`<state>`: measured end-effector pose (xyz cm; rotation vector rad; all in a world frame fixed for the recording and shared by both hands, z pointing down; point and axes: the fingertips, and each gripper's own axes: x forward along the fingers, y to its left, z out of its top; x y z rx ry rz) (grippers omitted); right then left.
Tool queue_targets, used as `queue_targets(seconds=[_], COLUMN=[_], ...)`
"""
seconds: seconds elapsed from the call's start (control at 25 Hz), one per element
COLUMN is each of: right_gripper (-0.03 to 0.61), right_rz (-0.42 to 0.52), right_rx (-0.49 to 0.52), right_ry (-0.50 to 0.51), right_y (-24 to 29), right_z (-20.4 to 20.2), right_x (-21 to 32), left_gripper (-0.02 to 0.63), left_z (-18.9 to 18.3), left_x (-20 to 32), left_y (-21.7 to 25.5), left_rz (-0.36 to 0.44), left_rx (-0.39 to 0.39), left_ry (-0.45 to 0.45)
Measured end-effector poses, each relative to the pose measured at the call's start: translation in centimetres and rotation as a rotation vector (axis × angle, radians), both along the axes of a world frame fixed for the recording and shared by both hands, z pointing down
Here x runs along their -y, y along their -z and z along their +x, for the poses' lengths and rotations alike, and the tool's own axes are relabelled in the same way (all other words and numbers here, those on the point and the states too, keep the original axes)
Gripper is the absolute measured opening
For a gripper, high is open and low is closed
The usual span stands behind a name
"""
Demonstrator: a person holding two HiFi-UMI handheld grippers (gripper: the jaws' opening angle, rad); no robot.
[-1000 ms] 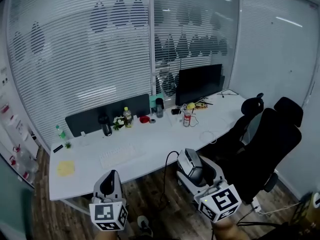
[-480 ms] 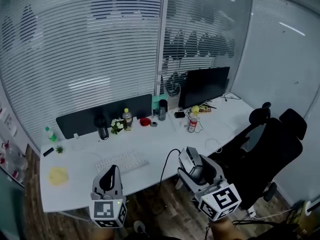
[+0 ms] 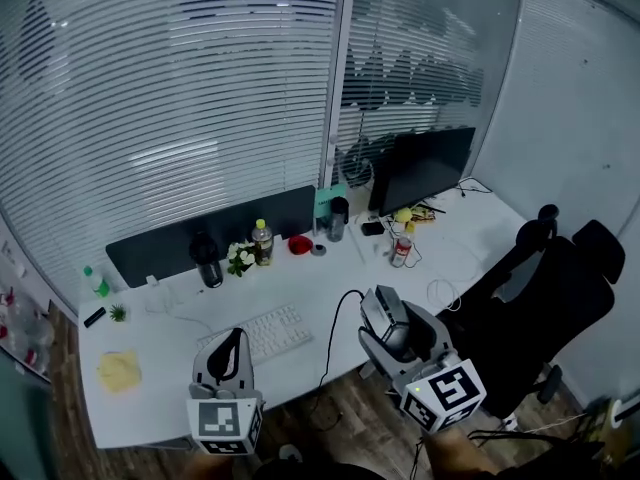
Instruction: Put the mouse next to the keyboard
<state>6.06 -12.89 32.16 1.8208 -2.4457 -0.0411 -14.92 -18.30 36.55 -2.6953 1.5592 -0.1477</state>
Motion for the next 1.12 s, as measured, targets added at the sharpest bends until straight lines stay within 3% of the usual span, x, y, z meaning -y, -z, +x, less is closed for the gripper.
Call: queue_targets(seconds=[0.28, 0.6, 1.12], right_gripper=[0.301, 0.301, 0.301], right_rz=[0.001, 0.009, -0.063], right_rx=[0.002, -0.011, 0.013], right_ry=[-0.038, 0.043, 0.233], right_y=[-0.1, 0.4, -3.0], right_z=[-0.3, 0.3, 4.6], right_x=[4.3, 9.1, 19.2], left_gripper=[0.031, 0.031, 0.031], left_z=[-1.1, -0.2, 3.2], left_x=[4.7, 7.8, 11.5], left_y=[-0.3, 0.1, -2.3], left_rz=[-0.009, -0.005, -0.06], left_rx=[-0.03, -0.026, -0.001], left_ry=[-0.009, 0.04, 0.267])
